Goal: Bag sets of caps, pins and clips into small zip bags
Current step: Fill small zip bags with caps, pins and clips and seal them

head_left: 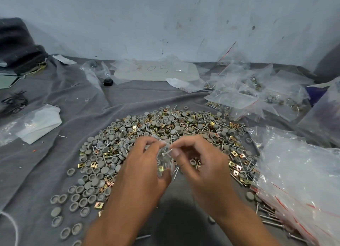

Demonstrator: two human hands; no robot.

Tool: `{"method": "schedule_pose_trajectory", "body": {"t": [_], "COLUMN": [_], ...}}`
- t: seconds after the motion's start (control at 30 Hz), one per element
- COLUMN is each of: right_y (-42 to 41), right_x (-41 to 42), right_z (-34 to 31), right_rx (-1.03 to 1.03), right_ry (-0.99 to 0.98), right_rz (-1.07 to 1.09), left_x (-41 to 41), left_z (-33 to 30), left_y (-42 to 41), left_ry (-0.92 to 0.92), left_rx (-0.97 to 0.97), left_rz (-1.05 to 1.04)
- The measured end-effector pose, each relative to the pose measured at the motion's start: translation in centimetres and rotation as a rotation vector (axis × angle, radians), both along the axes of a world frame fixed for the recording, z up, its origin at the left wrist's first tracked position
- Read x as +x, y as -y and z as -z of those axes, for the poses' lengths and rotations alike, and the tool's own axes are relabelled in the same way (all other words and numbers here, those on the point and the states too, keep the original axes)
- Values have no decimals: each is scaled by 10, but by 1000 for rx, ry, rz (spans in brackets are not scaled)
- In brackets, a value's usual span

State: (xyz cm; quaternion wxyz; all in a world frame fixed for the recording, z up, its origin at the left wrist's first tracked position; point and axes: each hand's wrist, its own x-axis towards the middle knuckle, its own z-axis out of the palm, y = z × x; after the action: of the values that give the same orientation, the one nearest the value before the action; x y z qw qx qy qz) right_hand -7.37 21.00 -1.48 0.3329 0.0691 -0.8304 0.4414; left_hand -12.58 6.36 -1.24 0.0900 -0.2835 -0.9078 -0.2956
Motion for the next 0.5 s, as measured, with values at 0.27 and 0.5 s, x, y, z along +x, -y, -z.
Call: {"method": "schedule_pose_trajectory", "body": {"t": [0.27,0.5], "right_y": [-32,-22], "right_x": [-5,-21], "right_z": [14,34], "right_rx": [222,451], "right_ry": [282,564], "right_rz": [161,212], "left_x": [-1,-2], "left_z": [1,1], "left_y": [3,3], "left_ry": [-20,-20], "left_rx": [22,24], "left_rz": [-9,-3]}}
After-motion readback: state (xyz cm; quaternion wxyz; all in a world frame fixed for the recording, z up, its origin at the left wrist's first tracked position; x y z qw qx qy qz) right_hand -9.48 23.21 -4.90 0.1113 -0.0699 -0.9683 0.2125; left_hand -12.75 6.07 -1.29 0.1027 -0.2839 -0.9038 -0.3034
